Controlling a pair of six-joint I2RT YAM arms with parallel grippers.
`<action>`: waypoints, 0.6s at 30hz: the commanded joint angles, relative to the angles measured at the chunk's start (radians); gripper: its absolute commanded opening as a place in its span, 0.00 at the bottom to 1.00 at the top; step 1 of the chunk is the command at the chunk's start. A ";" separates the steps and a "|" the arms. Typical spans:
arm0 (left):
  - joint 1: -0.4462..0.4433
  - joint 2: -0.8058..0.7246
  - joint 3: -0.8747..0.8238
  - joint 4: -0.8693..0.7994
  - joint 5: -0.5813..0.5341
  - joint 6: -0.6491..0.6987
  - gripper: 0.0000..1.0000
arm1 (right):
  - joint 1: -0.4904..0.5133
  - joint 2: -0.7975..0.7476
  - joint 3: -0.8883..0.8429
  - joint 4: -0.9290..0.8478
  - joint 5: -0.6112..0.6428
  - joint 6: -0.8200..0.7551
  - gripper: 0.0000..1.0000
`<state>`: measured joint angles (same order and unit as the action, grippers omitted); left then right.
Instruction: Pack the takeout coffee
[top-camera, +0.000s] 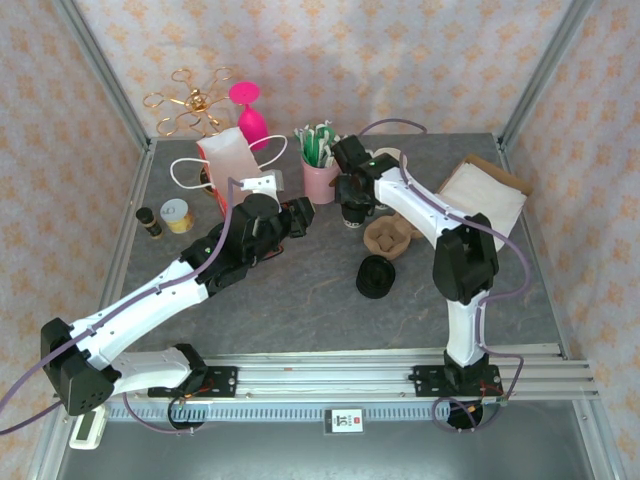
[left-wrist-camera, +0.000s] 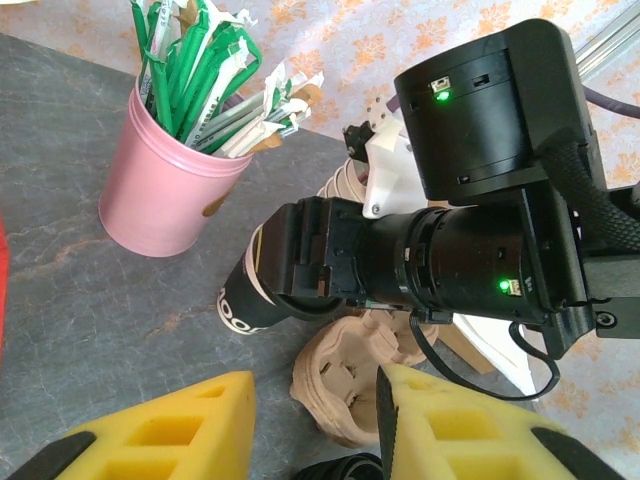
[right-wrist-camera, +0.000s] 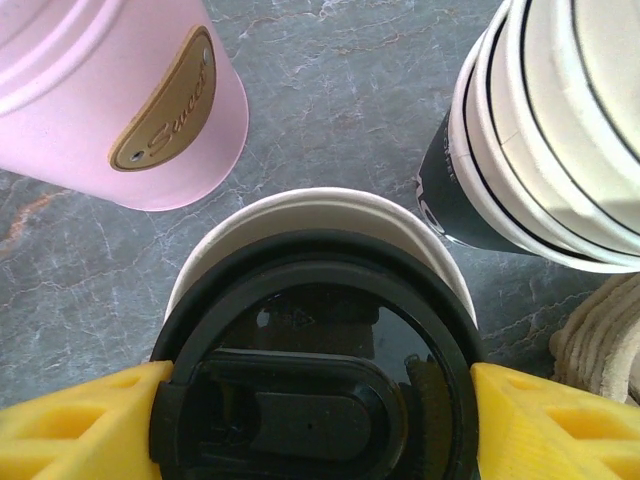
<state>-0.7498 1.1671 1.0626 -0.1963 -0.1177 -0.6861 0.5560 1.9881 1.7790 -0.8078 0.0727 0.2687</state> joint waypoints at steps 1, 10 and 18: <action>0.008 0.002 -0.005 -0.017 -0.026 0.016 0.36 | 0.005 0.021 0.032 -0.008 0.018 -0.019 0.72; 0.008 0.017 0.004 -0.021 -0.028 0.020 0.36 | 0.010 0.043 0.024 -0.009 0.027 -0.027 0.73; 0.007 0.018 0.002 -0.018 -0.026 0.019 0.37 | 0.015 0.078 0.039 -0.018 0.036 -0.038 0.74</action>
<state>-0.7498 1.1805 1.0630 -0.1982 -0.1177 -0.6819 0.5648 2.0159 1.8004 -0.8032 0.0952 0.2417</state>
